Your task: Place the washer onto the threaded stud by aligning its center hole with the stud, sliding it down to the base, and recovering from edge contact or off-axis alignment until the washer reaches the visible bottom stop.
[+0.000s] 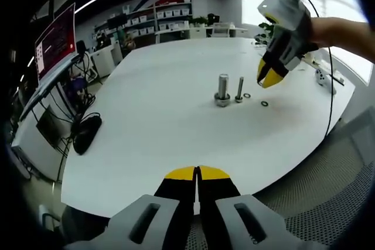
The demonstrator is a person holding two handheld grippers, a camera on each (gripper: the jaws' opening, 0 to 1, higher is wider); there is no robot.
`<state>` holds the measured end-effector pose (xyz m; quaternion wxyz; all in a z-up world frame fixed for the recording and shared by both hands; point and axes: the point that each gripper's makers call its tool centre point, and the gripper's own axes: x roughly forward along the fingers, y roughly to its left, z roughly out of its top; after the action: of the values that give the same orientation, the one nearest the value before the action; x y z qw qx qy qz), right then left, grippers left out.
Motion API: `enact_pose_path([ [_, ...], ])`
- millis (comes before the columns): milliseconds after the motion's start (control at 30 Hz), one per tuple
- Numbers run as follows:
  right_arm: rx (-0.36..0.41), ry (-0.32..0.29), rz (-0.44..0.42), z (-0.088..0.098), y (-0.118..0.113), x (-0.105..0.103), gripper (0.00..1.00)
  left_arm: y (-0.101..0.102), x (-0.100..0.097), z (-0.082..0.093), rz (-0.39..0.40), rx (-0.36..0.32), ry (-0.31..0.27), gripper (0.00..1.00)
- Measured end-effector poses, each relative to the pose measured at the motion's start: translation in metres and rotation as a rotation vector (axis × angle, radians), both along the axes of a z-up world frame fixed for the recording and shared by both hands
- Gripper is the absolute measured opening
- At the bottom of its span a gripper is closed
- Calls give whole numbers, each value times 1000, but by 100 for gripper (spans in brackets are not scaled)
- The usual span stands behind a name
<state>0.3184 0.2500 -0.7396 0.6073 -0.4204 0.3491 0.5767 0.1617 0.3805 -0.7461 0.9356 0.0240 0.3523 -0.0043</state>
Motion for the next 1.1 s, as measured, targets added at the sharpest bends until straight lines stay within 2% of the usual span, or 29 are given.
enact_pose_path([
  [67,18,-8,-3,4,7,3,14,0,0,0,1,0,-1,0],
  [167,67,27,-19,9,20,0,14,0,0,0,0,-1,-1,0],
  [333,74,11,0,11,30,1,14,0,1,0,-1,-2,-3,0],
  [567,45,-29,16,8,34,9,14,0,2,1,-1,-5,-11,0],
  [633,38,-36,33,8,34,9,14,-1,1,-1,-11,-2,1,0],
  [733,0,-71,66,6,31,14,14,-1,2,1,-7,-4,-10,0],
  [1100,-33,-55,86,-4,32,15,14,-2,1,0,-10,-8,-6,0],
])
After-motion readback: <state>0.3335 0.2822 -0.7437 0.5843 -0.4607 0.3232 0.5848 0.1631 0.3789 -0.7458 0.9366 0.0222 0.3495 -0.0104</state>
